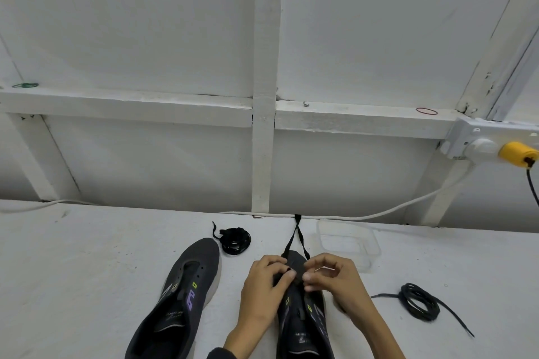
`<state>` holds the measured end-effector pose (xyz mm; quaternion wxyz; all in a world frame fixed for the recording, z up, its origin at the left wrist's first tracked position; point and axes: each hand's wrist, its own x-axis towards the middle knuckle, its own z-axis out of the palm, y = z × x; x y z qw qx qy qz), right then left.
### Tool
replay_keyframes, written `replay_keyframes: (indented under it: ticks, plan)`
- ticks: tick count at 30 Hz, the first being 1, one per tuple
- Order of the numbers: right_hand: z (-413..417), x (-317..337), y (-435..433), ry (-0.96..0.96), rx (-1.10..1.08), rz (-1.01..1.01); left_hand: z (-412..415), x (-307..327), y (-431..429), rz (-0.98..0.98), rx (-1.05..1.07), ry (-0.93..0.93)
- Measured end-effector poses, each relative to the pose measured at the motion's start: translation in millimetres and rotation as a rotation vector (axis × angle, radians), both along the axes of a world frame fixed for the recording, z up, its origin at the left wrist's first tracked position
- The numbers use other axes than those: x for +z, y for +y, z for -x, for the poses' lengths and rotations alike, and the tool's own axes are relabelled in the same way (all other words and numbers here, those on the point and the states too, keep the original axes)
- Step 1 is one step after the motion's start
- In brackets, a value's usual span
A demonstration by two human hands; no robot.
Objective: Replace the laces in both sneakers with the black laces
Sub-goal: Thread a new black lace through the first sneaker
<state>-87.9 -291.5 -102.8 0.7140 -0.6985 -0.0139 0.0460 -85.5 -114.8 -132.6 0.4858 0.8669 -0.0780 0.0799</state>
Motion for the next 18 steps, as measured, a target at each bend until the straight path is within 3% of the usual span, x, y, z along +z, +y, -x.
replay_keyframes:
  ticks: [5,8,18]
  plan:
    - [-2.7,8.1,0.9,-0.054,0.103,0.147,1.4,-5.8,-2.5,0.046,0.046,-0.087]
    - [-4.8,10.3,3.6,-0.063,0.094,0.135,2.1,-6.0,-5.4,0.047,0.049,-0.121]
    - [-7.3,11.4,12.4,-0.067,0.053,0.277,7.3,0.9,-10.8,0.124,0.026,-0.084]
